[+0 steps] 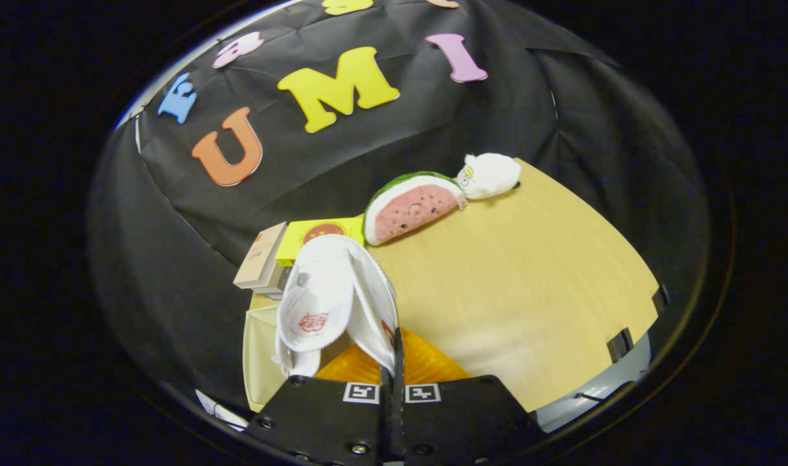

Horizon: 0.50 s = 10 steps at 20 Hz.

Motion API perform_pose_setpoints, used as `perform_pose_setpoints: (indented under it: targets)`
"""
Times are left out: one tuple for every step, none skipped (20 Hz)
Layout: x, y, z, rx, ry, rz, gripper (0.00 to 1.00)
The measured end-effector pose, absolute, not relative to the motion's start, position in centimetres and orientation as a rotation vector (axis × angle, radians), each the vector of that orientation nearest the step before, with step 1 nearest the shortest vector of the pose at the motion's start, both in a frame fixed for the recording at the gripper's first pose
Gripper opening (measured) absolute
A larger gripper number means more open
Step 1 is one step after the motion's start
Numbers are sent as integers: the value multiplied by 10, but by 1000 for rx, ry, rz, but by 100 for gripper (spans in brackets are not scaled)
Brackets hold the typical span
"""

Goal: Open the storage box then place both shoes into the box .Put the left shoe in first, then the right shoe, with the right side of both shoes facing outward in a uniform manner.

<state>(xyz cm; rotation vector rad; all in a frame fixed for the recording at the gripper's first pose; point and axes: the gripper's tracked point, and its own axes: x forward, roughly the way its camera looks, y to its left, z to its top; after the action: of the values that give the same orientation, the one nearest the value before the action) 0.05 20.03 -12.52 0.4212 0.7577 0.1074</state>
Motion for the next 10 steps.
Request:
perform_pose_setpoints:
  targets:
    - [-2, 215, -120, 412, 747, 107, 0]
    - [-4, 229, -117, 414, 746, 103, 0]
    - [-7, 243, -115, 419, 751, 101, 0]
    - [-10, 257, -115, 423, 757, 101, 0]
    - [-11, 269, -115, 425, 760, 103, 0]
    - [-12, 280, -115, 428, 762, 103, 0]
    - [-12, 291, -116, 431, 765, 100, 0]
    - [-12, 301, -119, 434, 769, 93, 0]
    - [-13, 307, -122, 436, 774, 86, 0]
    - [-13, 314, -126, 441, 779, 76, 0]
